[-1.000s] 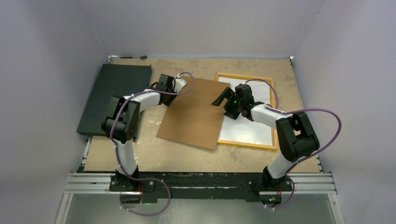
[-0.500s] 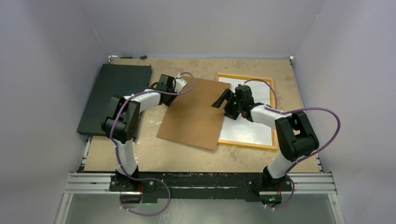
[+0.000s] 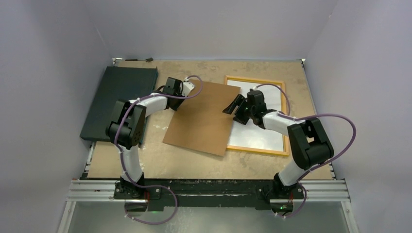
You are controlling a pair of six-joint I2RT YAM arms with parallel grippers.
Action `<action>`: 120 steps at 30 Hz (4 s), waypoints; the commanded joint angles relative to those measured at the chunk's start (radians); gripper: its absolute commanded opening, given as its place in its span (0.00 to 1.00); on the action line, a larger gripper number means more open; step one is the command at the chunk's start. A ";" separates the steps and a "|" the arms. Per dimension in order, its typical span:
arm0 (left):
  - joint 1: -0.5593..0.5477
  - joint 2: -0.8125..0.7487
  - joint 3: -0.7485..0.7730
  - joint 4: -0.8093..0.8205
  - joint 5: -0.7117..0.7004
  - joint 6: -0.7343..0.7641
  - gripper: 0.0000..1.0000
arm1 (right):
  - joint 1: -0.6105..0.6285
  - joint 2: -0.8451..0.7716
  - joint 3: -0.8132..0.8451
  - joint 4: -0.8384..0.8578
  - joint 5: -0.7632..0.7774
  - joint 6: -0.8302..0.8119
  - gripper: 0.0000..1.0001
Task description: Put the photo into the frame
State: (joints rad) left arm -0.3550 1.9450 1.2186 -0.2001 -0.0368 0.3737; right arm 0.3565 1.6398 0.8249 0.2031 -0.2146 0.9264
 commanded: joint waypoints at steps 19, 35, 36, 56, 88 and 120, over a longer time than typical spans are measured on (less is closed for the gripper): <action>-0.047 0.026 -0.016 -0.156 0.205 -0.101 0.24 | 0.024 -0.166 0.030 0.205 -0.200 0.070 0.42; 0.074 -0.502 0.088 -0.308 0.485 0.240 0.67 | 0.023 -0.139 0.229 0.102 -0.138 0.175 0.00; 0.074 -0.524 0.100 -0.385 0.527 0.288 0.72 | 0.024 -0.128 0.251 0.114 -0.140 0.195 0.00; -0.262 -1.014 -0.319 -0.257 0.161 0.752 0.74 | 0.022 -0.059 0.431 0.234 -0.237 0.457 0.00; -0.263 -0.990 -0.174 0.013 -0.014 0.717 0.00 | -0.113 -0.151 0.731 -0.453 -0.549 -0.856 0.84; -0.262 -0.954 0.185 -0.564 0.229 0.611 0.00 | 0.042 -0.484 0.296 -0.184 -0.598 -1.442 0.73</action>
State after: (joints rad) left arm -0.6159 1.0039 1.3407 -0.8474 0.1555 0.9619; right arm 0.3489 1.1683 1.1046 0.0143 -0.8059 -0.4713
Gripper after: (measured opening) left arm 0.012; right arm 0.774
